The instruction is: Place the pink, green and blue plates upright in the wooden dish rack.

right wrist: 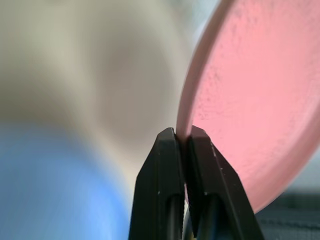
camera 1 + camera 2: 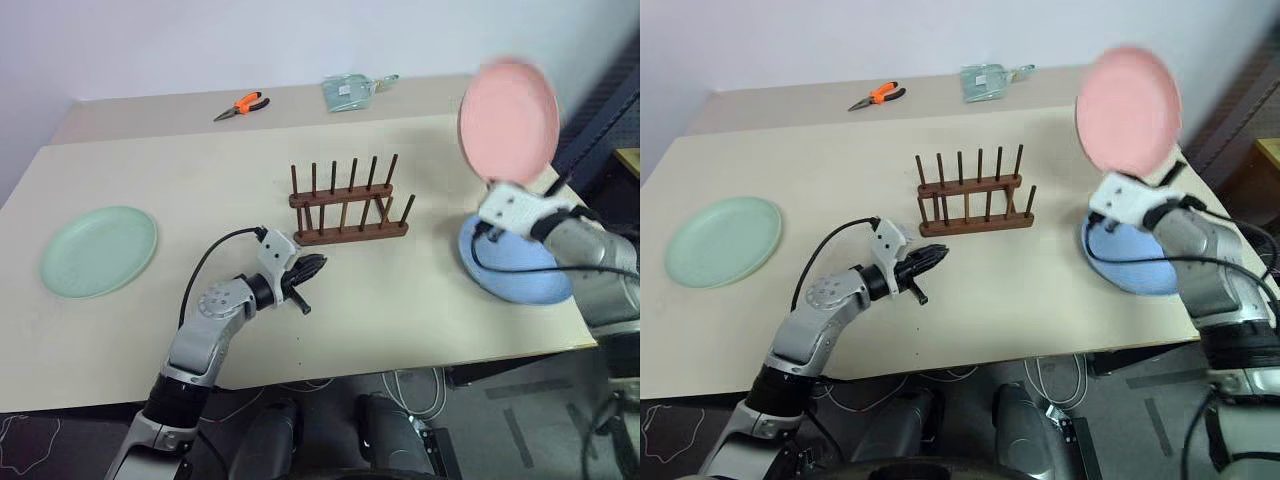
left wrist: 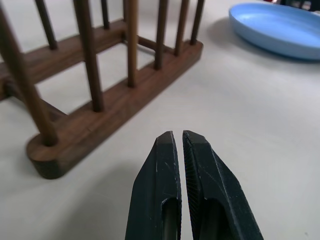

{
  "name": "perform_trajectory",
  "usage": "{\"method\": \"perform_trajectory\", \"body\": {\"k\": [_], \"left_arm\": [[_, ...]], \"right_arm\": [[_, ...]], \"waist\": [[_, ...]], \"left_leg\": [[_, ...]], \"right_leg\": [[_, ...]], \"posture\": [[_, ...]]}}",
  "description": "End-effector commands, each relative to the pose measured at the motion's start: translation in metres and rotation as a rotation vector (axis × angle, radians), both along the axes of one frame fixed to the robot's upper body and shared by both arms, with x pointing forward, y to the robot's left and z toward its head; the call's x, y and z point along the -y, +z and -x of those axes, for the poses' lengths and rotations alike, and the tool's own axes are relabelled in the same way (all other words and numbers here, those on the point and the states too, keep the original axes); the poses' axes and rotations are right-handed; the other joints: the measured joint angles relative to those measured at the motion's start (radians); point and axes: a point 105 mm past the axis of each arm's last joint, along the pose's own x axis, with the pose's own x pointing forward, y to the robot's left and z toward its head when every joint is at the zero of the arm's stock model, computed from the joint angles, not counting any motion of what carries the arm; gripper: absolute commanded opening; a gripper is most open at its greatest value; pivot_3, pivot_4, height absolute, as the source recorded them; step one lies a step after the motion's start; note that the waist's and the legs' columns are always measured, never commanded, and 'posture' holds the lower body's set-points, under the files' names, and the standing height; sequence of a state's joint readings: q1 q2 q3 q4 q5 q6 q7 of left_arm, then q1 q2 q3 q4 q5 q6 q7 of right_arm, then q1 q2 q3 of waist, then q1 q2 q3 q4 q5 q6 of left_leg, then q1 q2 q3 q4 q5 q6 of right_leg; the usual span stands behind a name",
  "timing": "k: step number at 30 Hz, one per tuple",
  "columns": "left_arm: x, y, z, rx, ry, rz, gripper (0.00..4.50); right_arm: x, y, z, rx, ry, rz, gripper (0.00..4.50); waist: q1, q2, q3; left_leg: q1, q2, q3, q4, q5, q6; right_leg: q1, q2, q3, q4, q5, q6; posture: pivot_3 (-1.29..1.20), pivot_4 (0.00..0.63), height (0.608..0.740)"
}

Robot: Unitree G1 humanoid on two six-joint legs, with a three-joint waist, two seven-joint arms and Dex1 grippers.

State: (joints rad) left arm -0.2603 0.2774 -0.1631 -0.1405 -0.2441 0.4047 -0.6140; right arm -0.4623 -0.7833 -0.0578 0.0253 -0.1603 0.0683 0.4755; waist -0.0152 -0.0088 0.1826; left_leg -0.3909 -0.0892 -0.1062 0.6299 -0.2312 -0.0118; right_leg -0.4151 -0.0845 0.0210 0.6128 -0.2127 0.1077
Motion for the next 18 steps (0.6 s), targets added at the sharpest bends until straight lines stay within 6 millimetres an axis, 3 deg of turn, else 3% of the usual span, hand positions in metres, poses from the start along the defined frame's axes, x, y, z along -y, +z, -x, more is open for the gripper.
{"method": "perform_trajectory", "body": {"k": [1,4,7,11,18], "left_arm": [[-0.007,0.017,-0.001,0.06,0.014,0.04,0.23],[-0.012,0.021,-0.004,0.069,0.025,0.045,0.23],[-0.013,0.022,-0.004,0.072,0.029,0.042,0.23],[-0.014,0.021,-0.001,0.072,0.028,0.04,0.23],[-0.012,0.019,0.006,0.067,0.017,0.033,0.23]], "right_arm": [[-0.051,0.048,0.03,0.016,0.335,-0.353,0.03],[-0.087,0.051,0.057,-0.138,0.595,-0.498,0.03],[-0.098,0.051,0.067,-0.225,0.696,-0.547,0.03],[-0.1,0.046,0.065,-0.303,0.727,-0.557,0.03],[-0.082,0.028,0.046,-0.36,0.67,-0.547,0.03]], "waist": [[0.004,-0.001,0.0],[0.019,-0.002,0.001],[0.029,-0.002,0.001],[0.028,-0.002,0.001],[0.027,-0.002,0.002]], "left_leg": [[0.0,0.0,-0.001,0.0,0.0,0.0],[-0.002,-0.001,-0.004,0.0,0.0,0.0],[-0.002,-0.002,-0.003,0.0,-0.001,0.001],[-0.002,-0.002,-0.003,0.0,-0.001,0.001],[-0.002,-0.002,-0.002,0.0,-0.001,0.001]], "right_leg": [[0.0,0.001,0.0,0.0,0.001,0.001],[0.0,0.0,-0.003,-0.001,0.001,0.001],[0.0,-0.002,-0.003,-0.002,-0.001,-0.002],[0.0,-0.003,-0.003,-0.003,-0.001,-0.003],[-0.001,-0.003,-0.003,-0.002,-0.001,-0.003]], "posture": [[0.0,0.15,0.739],[0.0,0.15,0.739],[0.0,0.15,0.739],[0.0,0.15,0.739],[0.0,0.15,0.739]]}}
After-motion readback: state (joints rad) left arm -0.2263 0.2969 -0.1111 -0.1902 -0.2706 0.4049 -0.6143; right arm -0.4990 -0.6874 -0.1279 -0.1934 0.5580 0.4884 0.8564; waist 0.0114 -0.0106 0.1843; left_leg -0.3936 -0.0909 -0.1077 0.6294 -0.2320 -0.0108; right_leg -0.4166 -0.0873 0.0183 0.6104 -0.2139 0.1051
